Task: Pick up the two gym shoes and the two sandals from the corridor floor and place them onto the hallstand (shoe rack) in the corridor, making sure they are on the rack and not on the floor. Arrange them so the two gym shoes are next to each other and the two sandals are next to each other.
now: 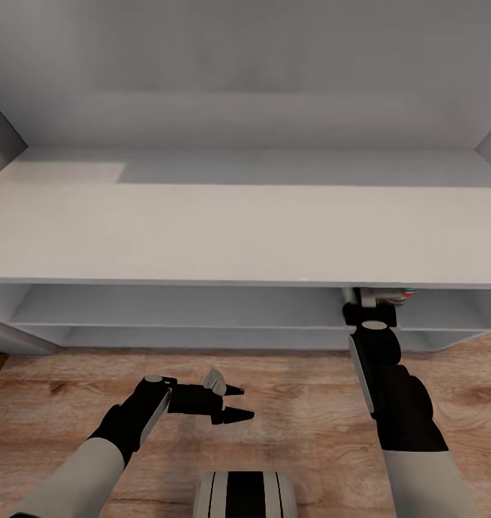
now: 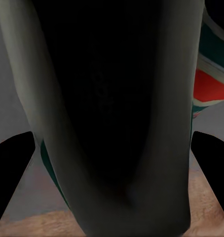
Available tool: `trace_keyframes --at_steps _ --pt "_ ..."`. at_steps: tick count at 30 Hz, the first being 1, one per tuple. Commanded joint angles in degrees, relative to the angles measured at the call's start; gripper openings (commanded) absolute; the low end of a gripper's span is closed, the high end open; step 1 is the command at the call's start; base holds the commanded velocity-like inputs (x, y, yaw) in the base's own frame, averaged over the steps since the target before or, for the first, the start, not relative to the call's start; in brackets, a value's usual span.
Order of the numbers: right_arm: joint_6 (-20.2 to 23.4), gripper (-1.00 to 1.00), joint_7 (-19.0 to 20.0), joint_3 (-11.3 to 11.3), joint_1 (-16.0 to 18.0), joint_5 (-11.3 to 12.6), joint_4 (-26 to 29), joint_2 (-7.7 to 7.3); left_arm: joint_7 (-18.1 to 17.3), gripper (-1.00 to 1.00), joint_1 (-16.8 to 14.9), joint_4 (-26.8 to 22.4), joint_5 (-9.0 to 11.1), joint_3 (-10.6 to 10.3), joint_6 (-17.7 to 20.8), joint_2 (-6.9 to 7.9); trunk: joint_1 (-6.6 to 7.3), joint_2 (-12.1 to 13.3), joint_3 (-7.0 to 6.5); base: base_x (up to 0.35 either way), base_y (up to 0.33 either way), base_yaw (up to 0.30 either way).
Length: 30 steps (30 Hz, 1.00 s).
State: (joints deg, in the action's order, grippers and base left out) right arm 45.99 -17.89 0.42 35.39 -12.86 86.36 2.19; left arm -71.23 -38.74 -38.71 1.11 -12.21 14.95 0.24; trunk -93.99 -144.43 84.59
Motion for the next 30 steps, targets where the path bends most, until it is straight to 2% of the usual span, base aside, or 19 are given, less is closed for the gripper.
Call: trace_keyframes --at_steps 1,30 --pt "0.34 -1.00 -0.13 0.04 0.03 -0.14 0.04 0.01 -0.14 1.00 -0.02 -0.05 0.12 -0.09 0.60 0.03 0.00 -0.01 0.04 0.087 0.000 0.000" --pt "0.33 -1.00 -0.13 0.02 0.03 -0.14 0.04 0.01 -0.08 1.00 -0.02 -0.05 0.12 -0.05 0.60 -0.01 0.00 -0.01 0.04 0.007 0.000 0.000"
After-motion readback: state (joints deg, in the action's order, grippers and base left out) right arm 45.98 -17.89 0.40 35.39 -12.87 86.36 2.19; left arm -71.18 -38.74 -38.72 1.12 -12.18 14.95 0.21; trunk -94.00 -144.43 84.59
